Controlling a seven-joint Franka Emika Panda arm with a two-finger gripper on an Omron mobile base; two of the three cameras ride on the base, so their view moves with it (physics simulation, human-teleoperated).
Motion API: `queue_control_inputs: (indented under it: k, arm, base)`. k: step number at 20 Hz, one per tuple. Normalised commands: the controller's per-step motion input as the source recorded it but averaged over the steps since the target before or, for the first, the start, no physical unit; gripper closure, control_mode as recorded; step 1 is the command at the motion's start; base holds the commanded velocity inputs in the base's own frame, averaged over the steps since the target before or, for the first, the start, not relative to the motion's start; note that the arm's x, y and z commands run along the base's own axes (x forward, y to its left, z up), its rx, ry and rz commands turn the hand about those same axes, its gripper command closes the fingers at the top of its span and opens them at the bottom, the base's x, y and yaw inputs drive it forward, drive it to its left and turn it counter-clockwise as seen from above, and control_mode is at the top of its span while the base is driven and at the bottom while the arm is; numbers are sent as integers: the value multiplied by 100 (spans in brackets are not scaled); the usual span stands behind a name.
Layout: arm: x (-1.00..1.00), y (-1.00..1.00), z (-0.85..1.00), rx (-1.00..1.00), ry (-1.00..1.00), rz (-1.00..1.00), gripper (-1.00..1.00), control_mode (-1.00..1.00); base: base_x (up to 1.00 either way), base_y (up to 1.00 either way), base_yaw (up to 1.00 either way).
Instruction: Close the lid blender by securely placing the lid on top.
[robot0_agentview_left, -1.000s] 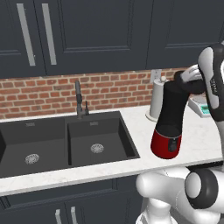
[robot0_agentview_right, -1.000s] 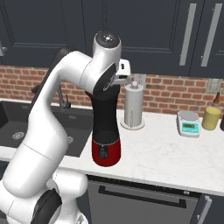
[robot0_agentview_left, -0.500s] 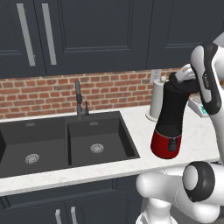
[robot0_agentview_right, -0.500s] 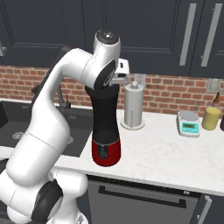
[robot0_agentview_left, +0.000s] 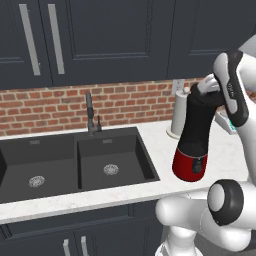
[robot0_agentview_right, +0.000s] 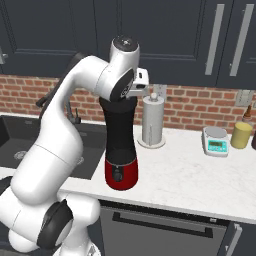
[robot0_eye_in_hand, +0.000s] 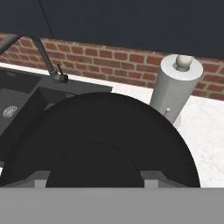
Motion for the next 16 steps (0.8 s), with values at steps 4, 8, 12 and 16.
queue_control_inputs:
  k: [4,8,12,16]
  arm:
    - [13,0,-16,0,0,0,100,-100]
    - [17,0,-14,0,0,0,100,-100]
    - [21,0,-10,0,0,0,100,-100]
    - [21,0,-8,0,0,0,100,-100]
  base:
    - [0,0,0]
    - [0,0,0]
    - [0,0,0]
    - [0,0,0]
